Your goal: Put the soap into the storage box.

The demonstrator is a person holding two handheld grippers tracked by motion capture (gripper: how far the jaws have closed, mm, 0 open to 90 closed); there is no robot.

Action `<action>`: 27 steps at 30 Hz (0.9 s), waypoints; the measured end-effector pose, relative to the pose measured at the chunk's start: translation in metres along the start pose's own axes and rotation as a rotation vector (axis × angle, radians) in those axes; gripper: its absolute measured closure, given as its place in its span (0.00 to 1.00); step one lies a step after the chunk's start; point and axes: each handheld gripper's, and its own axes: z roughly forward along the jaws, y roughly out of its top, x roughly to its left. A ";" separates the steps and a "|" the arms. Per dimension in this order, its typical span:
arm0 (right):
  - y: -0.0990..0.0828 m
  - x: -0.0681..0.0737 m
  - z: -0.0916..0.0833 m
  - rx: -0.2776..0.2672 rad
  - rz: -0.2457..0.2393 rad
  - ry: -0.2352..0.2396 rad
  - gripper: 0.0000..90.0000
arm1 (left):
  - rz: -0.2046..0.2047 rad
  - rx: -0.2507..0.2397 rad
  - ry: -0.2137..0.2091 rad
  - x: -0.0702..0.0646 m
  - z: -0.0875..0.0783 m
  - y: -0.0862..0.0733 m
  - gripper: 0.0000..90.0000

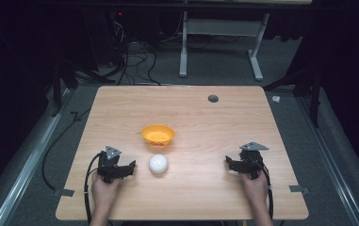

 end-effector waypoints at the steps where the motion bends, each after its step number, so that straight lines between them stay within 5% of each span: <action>1: 0.000 0.000 0.000 0.000 -0.002 0.000 0.26 | 0.000 0.000 0.000 0.000 0.000 0.000 0.18; 27: 0.000 0.000 0.000 0.000 0.003 -0.004 0.26 | -0.002 0.003 -0.004 0.000 0.000 0.000 0.16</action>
